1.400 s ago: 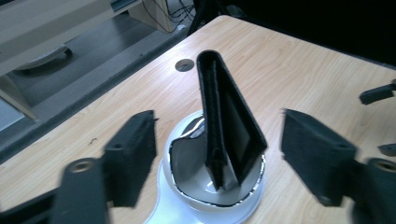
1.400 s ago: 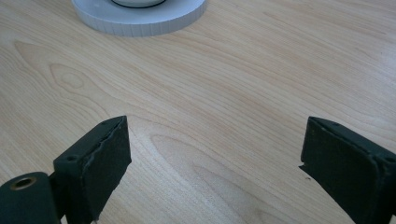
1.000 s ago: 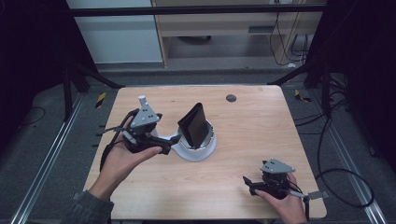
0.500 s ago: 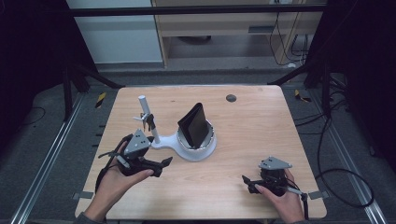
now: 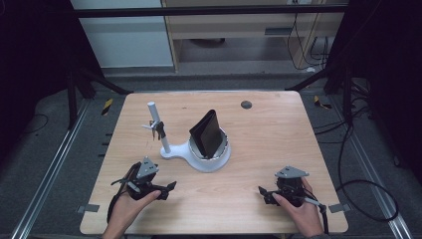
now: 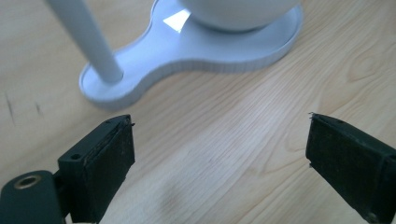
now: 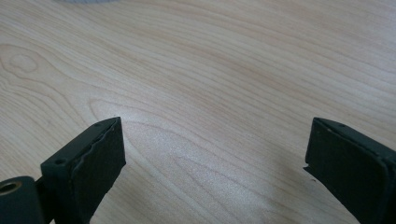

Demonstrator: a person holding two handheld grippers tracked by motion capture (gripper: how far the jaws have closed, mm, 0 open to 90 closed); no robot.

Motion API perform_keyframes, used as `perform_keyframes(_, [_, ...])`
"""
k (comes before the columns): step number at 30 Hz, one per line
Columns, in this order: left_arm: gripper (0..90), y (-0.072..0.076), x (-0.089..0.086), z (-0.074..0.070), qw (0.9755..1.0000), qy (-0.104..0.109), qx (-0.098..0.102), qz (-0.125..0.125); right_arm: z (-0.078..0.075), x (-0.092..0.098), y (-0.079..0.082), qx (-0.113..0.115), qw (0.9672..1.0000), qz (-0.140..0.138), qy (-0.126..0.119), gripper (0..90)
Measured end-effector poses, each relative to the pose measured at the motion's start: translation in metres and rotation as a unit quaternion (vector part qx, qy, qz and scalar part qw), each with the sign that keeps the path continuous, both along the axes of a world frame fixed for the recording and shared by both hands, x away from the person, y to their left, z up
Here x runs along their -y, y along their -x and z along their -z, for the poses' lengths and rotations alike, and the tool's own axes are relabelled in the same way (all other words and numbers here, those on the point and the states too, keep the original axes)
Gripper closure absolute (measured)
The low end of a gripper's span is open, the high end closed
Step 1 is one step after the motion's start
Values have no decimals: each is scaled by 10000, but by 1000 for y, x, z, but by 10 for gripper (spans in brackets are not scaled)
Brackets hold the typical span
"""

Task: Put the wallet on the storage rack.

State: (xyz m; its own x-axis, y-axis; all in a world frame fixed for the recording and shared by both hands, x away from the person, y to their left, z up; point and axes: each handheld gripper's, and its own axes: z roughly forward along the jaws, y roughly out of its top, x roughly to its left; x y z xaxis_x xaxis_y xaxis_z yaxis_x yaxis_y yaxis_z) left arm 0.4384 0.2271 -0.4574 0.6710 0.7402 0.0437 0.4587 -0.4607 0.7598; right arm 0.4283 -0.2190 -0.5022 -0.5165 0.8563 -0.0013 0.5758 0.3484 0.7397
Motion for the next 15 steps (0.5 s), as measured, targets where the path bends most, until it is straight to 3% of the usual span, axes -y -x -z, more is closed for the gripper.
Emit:
perform_keyframes(1, [79, -3, -7, 13, 9998, 27, -64, -187, 1, 0, -1, -40, 10000, 21, -10, 50])
perform_keyframes(3, [86, -4, -10, 19, 9996, -51, -51, -286, 3, 0, -1, -71, 10000, 30, 7, 50])
perform_keyframes(5, [88, -9, -21, 31, 9988, -111, -175, -438, 8, -2, -3, -173, 9997, 106, 103, 45])
perform_keyframes(9, [86, -13, -34, 36, 9975, -83, -200, -677, 11, -3, -2, -79, 9999, 101, 58, 15])
perform_keyframes(10, [79, -15, -39, 39, 9966, -262, -180, -760, 11, -3, -2, -83, 9999, 106, 67, 14])
perform_keyframes(12, [75, -16, -42, 41, 9963, -251, -218, -794, 11, -3, -2, -86, 9999, 112, 71, 13])
perform_keyframes(13, [75, -17, -45, 42, 9960, -107, -283, -838, 11, -3, -2, -86, 9999, 112, 71, 13])
perform_keyframes(15, [74, -19, -48, 44, 9956, -183, -296, -871, 11, -3, -2, -89, 9999, 114, 70, 13])
